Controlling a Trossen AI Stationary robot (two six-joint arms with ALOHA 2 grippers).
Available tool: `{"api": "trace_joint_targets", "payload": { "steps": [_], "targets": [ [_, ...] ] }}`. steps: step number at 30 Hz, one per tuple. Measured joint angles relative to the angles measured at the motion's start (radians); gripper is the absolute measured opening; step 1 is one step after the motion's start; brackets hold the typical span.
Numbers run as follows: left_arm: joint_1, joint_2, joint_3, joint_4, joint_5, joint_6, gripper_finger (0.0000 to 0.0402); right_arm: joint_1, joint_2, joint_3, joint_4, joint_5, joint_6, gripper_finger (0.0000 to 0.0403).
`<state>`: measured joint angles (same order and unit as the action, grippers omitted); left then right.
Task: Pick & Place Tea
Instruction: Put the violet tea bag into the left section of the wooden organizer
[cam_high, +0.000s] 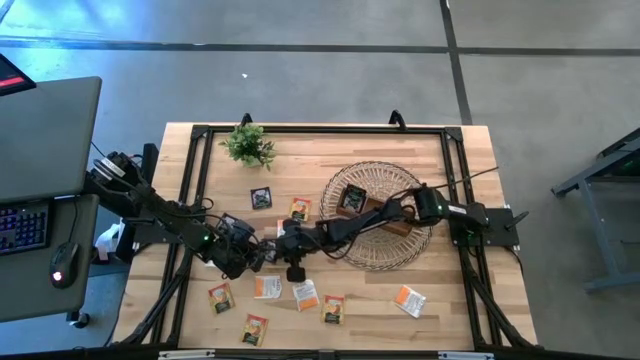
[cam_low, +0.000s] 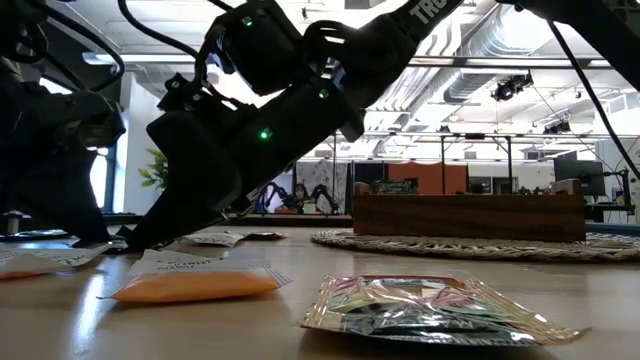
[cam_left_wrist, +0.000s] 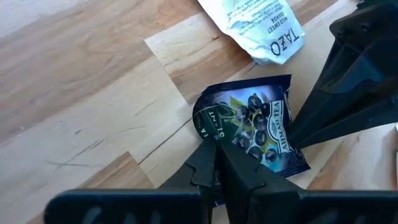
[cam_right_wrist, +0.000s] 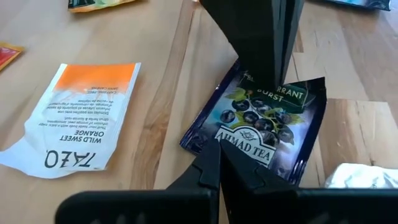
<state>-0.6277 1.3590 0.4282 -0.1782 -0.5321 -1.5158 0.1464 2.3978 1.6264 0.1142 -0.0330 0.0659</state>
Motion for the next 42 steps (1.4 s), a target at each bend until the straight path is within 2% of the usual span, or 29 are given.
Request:
{"api": "trace_joint_targets", "payload": {
  "steps": [7, 13, 18, 22, 25, 27, 31, 34, 38, 42],
  "targets": [
    [0.000, -0.021, 0.000, -0.011, -0.007, 0.051, 0.0002, 0.006, -0.062, -0.004, -0.047, 0.057, -0.020, 0.0001],
    [0.000, -0.032, 0.005, -0.012, -0.027, 0.119, 0.0001, 0.026, -0.177, -0.002, -0.242, 0.170, -0.030, 0.0005],
    [0.028, -0.051, 0.092, -0.013, -0.068, 0.376, 0.0000, 0.053, -0.327, -0.002, -0.503, 0.272, -0.025, 0.0002],
    [0.136, -0.053, 0.216, -0.101, -0.061, 0.612, 0.0000, 0.079, -0.488, -0.024, -0.626, 0.344, -0.019, 0.0004],
    [0.245, -0.047, 0.309, -0.118, 0.001, 0.858, 0.0000, 0.125, -0.643, -0.161, -0.602, 0.556, 0.054, 0.0002],
    [0.316, -0.027, 0.367, -0.100, 0.036, 1.008, 0.0000, 0.162, -0.754, -0.304, -0.583, 0.645, 0.144, 0.0002],
    [0.428, 0.028, 0.492, -0.097, 0.081, 1.338, 0.0000, 0.215, -0.970, -0.625, -0.454, 0.619, 0.303, 0.0002],
    [0.480, 0.096, 0.590, -0.099, 0.077, 1.551, 0.0000, 0.217, -1.128, -0.833, -0.304, 0.586, 0.377, 0.0001],
    [0.525, 0.223, 0.723, -0.101, 0.047, 1.645, 0.0000, 0.190, -1.307, -1.052, -0.185, 0.554, 0.390, 0.0004],
    [0.541, 0.353, 0.839, -0.086, -0.016, 1.741, 0.0000, 0.171, -1.472, -1.195, -0.114, 0.610, 0.432, 0.0005]
  ]
}}
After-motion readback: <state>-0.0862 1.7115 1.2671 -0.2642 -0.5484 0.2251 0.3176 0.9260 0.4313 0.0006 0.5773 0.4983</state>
